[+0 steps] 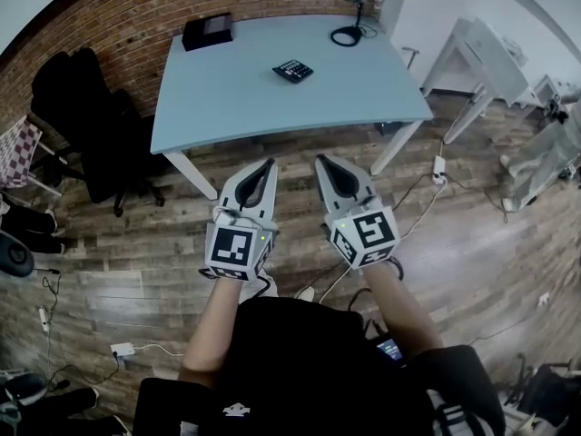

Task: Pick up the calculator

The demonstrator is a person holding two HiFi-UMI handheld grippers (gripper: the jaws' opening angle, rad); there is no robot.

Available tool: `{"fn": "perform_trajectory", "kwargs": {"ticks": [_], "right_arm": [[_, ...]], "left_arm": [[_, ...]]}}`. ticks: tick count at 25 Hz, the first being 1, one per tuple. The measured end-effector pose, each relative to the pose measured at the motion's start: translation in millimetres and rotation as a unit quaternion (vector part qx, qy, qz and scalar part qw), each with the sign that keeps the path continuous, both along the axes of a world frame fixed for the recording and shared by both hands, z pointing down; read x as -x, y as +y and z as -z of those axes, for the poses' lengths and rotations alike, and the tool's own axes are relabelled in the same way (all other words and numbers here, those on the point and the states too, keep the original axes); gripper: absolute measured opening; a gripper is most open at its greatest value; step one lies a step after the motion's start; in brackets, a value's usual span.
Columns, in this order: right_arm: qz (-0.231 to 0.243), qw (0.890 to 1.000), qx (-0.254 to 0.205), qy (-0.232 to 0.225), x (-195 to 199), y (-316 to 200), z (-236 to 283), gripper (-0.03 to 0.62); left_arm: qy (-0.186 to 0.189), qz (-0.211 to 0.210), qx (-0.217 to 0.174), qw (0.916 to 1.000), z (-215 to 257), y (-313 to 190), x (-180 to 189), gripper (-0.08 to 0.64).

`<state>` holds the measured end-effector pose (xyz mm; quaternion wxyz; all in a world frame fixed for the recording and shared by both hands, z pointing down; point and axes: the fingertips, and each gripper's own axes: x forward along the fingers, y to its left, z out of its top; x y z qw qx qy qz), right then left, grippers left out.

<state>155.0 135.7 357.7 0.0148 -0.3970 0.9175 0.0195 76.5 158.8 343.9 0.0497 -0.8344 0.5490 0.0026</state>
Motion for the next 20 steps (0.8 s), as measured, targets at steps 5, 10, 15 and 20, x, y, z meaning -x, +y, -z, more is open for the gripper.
{"fn": "perform_trajectory", "kwargs": {"ticks": [5,10,15,20], "right_arm": [[0.001,1.0,0.004,-0.003,1.1,-6.4,-2.3,0.005],[0.002,1.0,0.009,-0.002,8.9,-16.8,-6.7,0.005],[-0.001,1.0,0.014,0.0,17.8,-37.0,-6.9,0.005],[-0.005,1.0,0.016,0.0,30.4,-60.4,-6.5,0.005]], "left_arm": [[-0.006,0.002,-0.001,1.0,-1.5,-5.7,0.2,0.002],[-0.007,0.003,0.007,0.9999,-9.6,-17.3,7.1,0.002],[-0.007,-0.003,0.011,0.9999,-10.0,-37.3,13.9,0.002],[-0.006,-0.007,0.011,0.9999,-7.2,-60.5,26.3,0.002]]}}
